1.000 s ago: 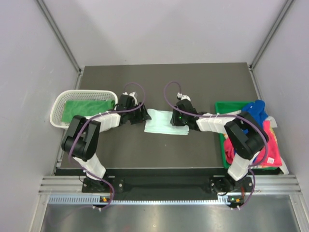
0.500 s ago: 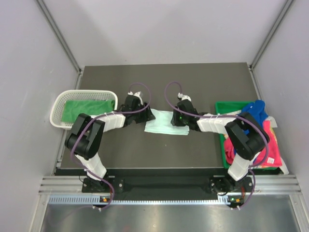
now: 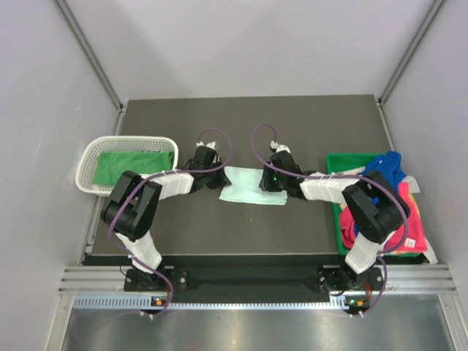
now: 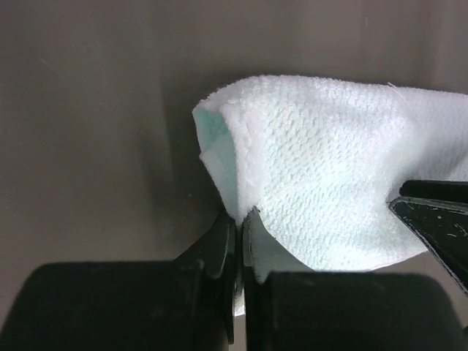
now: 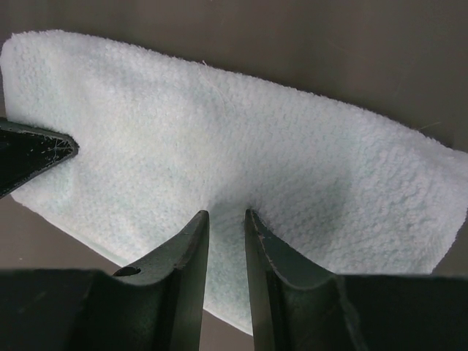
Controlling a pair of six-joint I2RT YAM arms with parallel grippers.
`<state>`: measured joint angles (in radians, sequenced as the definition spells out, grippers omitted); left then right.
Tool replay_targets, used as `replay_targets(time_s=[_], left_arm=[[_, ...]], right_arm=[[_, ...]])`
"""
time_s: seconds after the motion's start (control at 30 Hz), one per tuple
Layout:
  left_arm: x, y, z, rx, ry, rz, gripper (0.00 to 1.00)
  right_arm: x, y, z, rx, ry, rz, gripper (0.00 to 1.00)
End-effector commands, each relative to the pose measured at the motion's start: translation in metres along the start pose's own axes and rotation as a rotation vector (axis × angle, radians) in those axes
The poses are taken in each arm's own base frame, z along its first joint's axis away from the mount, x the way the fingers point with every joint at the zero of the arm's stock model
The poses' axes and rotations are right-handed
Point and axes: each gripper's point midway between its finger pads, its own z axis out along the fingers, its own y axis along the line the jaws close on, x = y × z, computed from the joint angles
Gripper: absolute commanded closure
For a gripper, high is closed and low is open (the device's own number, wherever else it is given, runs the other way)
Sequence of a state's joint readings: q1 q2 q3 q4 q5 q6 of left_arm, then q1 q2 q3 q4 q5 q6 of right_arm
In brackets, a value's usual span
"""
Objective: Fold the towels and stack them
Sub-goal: Neatly place the folded towel into the bin
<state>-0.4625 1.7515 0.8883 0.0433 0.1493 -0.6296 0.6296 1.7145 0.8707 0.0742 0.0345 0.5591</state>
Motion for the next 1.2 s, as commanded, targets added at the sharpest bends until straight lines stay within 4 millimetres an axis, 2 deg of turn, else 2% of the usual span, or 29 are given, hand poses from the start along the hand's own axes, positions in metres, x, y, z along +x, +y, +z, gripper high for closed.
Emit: replay_targets(time_s=[0.0, 0.07, 0.1, 0.17, 0.2, 0.3, 0.37, 0.53, 0.73, 0.83, 0.87, 0.93, 1.07, 1.13, 1.17], left_arm=[[0.034, 0.032, -0.011, -0.156, 0.123, 0.007, 1.00], [0.023, 0.035, -0.016, -0.200, 0.091, 0.025, 1.00], [0.012, 0.030, -0.022, -0.206, 0.065, 0.035, 1.00], [0.004, 0.035, -0.031, -0.264, 0.046, 0.065, 1.00], [-0.009, 0.031, -0.037, -0.286, 0.007, 0.088, 1.00], [-0.021, 0.032, -0.051, -0.353, -0.025, 0.132, 1.00], [-0.028, 0.026, -0.058, -0.378, -0.043, 0.159, 1.00], [-0.043, 0.028, -0.070, -0.488, -0.097, 0.220, 1.00], [-0.056, 0.032, -0.083, -0.595, -0.136, 0.275, 1.00], [-0.073, 0.038, -0.101, -0.668, -0.198, 0.292, 1.00], [-0.083, 0.042, -0.111, -0.711, -0.235, 0.304, 1.00], [-0.088, 0.050, -0.122, -0.755, -0.248, 0.308, 1.00], [-0.104, 0.067, -0.146, -0.764, -0.297, 0.278, 1.00], [-0.110, 0.083, -0.155, -0.772, -0.300, 0.262, 1.00], [-0.117, 0.084, -0.163, -0.757, -0.333, 0.249, 1.00]], right_arm=[[-0.028, 0.018, -0.017, -0.064, -0.057, 0.014, 0.73], [-0.036, 0.032, -0.030, -0.121, -0.062, 0.022, 0.73], [-0.039, 0.035, -0.035, -0.127, -0.069, 0.024, 0.72], [-0.052, 0.041, -0.050, -0.143, -0.101, 0.021, 0.70], [-0.055, 0.043, -0.054, -0.149, -0.110, 0.017, 0.70], [-0.058, 0.045, -0.071, -0.156, -0.114, 0.003, 0.70], [-0.064, 0.046, -0.081, -0.162, -0.139, -0.006, 0.69], [-0.066, 0.048, -0.096, -0.181, -0.158, -0.018, 0.69], [-0.070, 0.050, -0.107, -0.197, -0.182, -0.030, 0.69], [-0.067, 0.052, -0.109, -0.213, -0.176, -0.035, 0.69], [-0.066, 0.052, -0.110, -0.220, -0.175, -0.033, 0.69], [-0.063, 0.051, -0.109, -0.222, -0.173, -0.036, 0.69], [-0.058, 0.051, -0.106, -0.229, -0.154, -0.045, 0.69], [-0.056, 0.052, -0.103, -0.234, -0.148, -0.048, 0.69], [-0.054, 0.053, -0.103, -0.239, -0.143, -0.050, 0.69]])
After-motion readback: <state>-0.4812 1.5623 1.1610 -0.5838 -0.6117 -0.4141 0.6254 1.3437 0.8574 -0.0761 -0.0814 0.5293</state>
